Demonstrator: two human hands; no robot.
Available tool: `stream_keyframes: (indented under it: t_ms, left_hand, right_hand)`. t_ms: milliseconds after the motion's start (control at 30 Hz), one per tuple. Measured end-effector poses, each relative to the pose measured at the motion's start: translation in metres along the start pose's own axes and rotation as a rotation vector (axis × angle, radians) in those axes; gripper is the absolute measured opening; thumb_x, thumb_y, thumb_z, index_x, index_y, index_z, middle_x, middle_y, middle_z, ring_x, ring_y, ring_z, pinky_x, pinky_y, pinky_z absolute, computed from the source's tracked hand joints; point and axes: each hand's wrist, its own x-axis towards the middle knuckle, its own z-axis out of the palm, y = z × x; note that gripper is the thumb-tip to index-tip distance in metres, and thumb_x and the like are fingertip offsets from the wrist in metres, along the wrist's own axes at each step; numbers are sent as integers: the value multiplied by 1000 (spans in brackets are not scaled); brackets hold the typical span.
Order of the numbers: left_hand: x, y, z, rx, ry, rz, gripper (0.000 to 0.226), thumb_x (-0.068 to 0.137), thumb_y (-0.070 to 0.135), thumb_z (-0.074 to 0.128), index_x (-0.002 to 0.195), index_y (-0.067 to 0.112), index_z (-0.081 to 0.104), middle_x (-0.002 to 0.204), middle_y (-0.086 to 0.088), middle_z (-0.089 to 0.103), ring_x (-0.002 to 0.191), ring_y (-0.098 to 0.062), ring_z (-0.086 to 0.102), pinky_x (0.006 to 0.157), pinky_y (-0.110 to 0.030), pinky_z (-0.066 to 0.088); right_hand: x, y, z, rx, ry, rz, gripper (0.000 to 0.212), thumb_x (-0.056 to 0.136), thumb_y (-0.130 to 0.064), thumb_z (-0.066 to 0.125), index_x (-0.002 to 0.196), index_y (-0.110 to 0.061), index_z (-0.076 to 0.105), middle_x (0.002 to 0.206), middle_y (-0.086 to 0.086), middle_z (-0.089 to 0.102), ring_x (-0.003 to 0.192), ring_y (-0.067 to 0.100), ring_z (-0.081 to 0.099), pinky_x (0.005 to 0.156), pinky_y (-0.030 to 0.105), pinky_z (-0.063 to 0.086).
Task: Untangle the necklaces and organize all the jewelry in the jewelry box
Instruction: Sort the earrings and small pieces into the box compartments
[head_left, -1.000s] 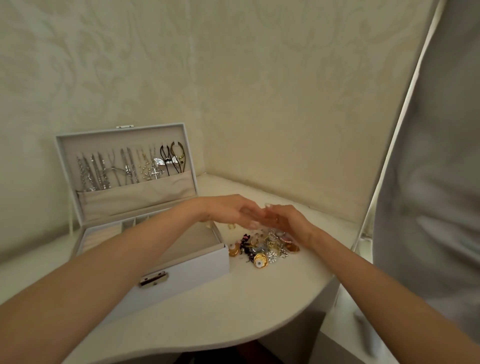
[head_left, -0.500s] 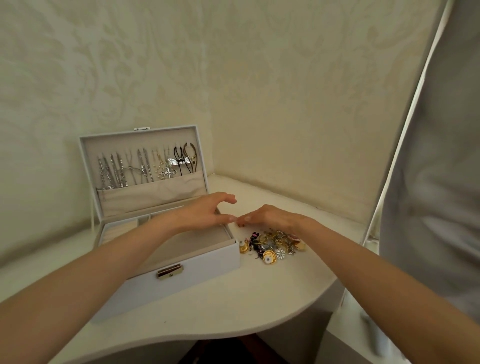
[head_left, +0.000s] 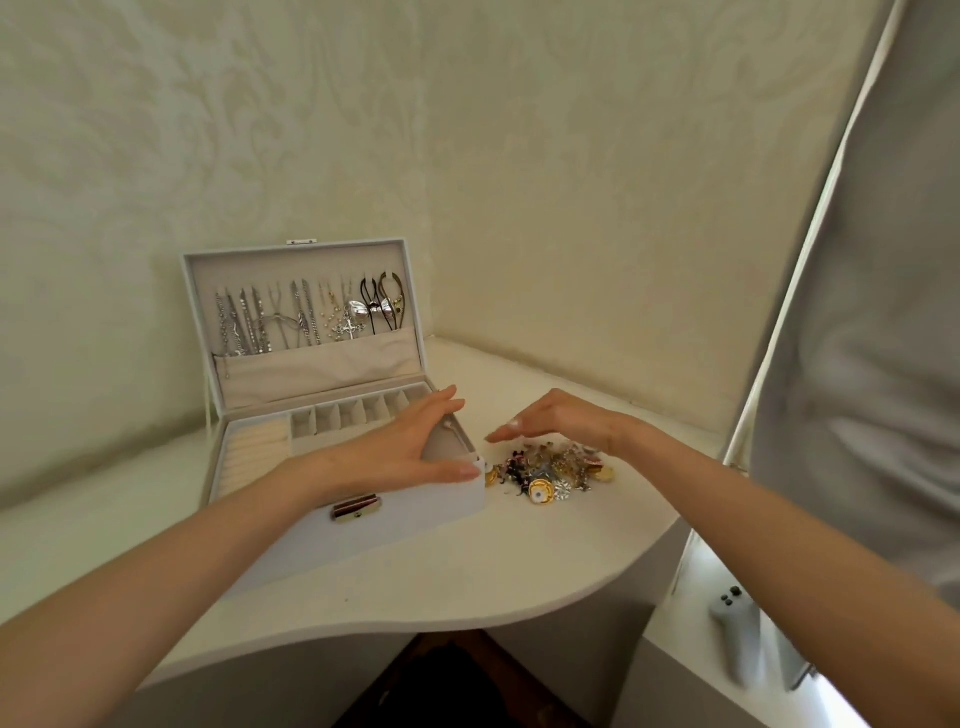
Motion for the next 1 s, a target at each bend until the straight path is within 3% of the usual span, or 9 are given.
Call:
stream_keyframes:
  t_ms: [133,267,367,500,600,733,800,900,1000]
  left_hand:
    - [-17,1,4,220,111,77,91,72,57,67,142,22,21,154,9,13,139,-7,17,106,-19,21]
    - [-35,-4,6,486,296,230,51,75,43,72,106,17,41,131,1,40,118,-16,41,82,-16,25]
    - [-46,-11,8,684,339,299,56,62,45,78,94,20,40,115,-4,52,99,-23,54,76,-23,28]
    - [-52,-12,14,758,351,285,60,57,44,81,97,15,48,118,-6,54,101,-23,57,85,-25,32]
    - [-51,-12,14,717,318,336,57,65,37,79,105,13,47,123,-5,52,110,-20,53,95,-25,30]
    - [-51,-12,12,708,318,389,57,66,33,80,106,10,46,122,-6,52,112,-15,42,100,-22,24]
    - [-48,-14,12,719,324,397,56,66,31,79,107,7,50,122,-7,52,112,-15,40,101,-22,23]
    - [-33,-20,8,719,342,387,61,62,28,82,109,5,51,119,-9,55,110,-16,42,98,-23,25]
    - [-12,-23,5,690,322,365,63,63,26,81,112,5,47,120,-11,54,110,-24,51,97,-25,28]
  right_hand:
    - [10,-1,20,-87,-4,-38,25,88,-12,58,94,-30,74,110,-10,65,106,4,57,96,23,40]
    - [5,-2,25,-147,-22,-68,33,87,-5,55,83,-31,74,106,-2,61,98,6,56,85,18,39]
    - [-1,-1,23,-131,-42,-56,31,85,1,53,85,-21,76,102,0,63,92,4,58,79,13,40]
    - [-4,-5,20,-70,25,-77,27,87,-4,54,90,-20,76,99,-2,70,91,0,61,78,14,43]
    - [-1,-16,26,-58,124,-78,17,92,-31,57,93,-28,73,90,-6,72,92,5,61,84,26,45]
    - [14,-32,39,-159,136,44,49,87,-57,53,88,-11,69,68,0,65,64,11,51,72,28,41]
    - [24,-39,41,-172,154,85,49,89,-51,53,93,-4,68,63,0,63,59,11,47,74,29,41]
    - [39,-44,40,-166,251,75,32,89,-32,54,78,-4,67,62,1,61,59,12,46,69,28,41]
    - [50,-40,32,-200,329,73,28,88,-27,54,86,-4,70,76,8,67,68,15,52,70,33,45]
